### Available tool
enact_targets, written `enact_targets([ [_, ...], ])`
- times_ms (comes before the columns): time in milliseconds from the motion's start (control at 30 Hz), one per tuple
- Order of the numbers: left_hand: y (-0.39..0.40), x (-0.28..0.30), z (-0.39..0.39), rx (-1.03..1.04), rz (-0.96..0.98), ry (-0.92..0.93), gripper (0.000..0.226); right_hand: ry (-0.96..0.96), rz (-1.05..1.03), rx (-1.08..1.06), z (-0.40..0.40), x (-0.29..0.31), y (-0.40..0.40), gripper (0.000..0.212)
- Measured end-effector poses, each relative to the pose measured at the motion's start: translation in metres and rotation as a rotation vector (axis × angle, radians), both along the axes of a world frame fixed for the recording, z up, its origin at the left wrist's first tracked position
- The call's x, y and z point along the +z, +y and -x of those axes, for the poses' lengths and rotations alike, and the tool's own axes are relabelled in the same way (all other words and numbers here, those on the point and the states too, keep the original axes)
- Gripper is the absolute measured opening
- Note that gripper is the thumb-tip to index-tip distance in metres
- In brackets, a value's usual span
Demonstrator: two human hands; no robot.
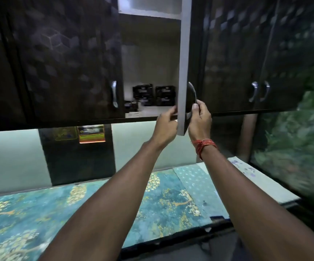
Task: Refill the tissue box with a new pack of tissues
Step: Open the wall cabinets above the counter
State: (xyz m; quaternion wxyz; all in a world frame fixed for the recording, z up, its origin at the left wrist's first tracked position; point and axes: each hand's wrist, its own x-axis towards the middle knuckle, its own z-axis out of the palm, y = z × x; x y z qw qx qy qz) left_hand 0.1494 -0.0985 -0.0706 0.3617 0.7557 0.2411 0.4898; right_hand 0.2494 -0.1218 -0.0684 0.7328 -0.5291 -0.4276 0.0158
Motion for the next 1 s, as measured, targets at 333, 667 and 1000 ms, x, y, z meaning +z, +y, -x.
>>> enact_targets([
  [333, -0.032, -0.008, -0.147, -0.098, -0.234, 0.487, 0.095, -0.012, 0.067, -0.233, -0.135, 0.000, -0.082, 0.039],
  [667, -0.020, -0.008, -0.245, -0.069, -0.346, 0.645, 0.103, -0.115, 0.353, -0.297, -0.251, 0.008, -0.076, 0.039],
  [1000, -0.022, 0.000, -0.260, -0.021, -0.330, 0.662, 0.096, -0.068, 0.345, -0.296, -0.277, 0.004, -0.063, 0.040],
])
